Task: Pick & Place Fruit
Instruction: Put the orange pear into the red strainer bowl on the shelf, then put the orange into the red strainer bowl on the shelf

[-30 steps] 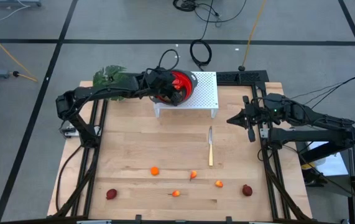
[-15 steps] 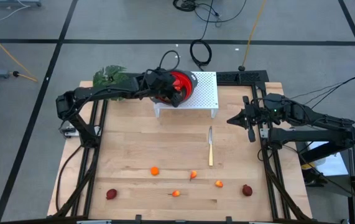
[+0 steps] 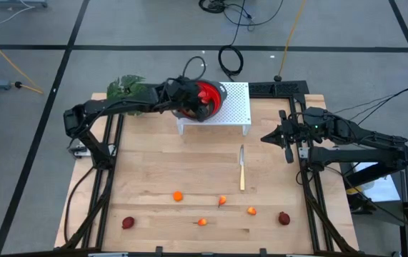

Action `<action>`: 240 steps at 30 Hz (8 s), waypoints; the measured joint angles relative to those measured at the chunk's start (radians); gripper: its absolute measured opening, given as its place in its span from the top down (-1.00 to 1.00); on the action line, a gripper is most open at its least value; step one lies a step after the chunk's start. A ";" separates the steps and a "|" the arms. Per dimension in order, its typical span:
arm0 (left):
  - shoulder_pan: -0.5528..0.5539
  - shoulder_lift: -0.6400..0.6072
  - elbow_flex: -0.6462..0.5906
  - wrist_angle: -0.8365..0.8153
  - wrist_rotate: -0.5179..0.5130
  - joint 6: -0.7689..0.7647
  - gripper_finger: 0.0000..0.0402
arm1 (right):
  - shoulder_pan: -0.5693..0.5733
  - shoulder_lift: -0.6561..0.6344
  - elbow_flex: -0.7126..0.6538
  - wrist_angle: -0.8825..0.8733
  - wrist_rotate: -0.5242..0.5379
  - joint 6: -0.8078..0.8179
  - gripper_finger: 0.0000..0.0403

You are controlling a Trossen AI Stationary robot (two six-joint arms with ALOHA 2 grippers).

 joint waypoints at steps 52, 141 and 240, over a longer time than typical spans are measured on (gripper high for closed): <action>-0.669 -0.108 0.000 -0.400 -0.121 -0.802 0.35 | 0.003 -0.146 -0.044 -0.127 -0.062 0.027 1.00; -0.787 0.127 -0.146 -0.447 0.055 -1.044 -0.50 | 0.002 -0.471 -0.553 0.362 0.022 0.236 1.00; -0.785 -0.126 -0.130 1.115 0.399 0.132 0.17 | 0.002 -0.471 -0.553 0.367 0.018 0.254 1.00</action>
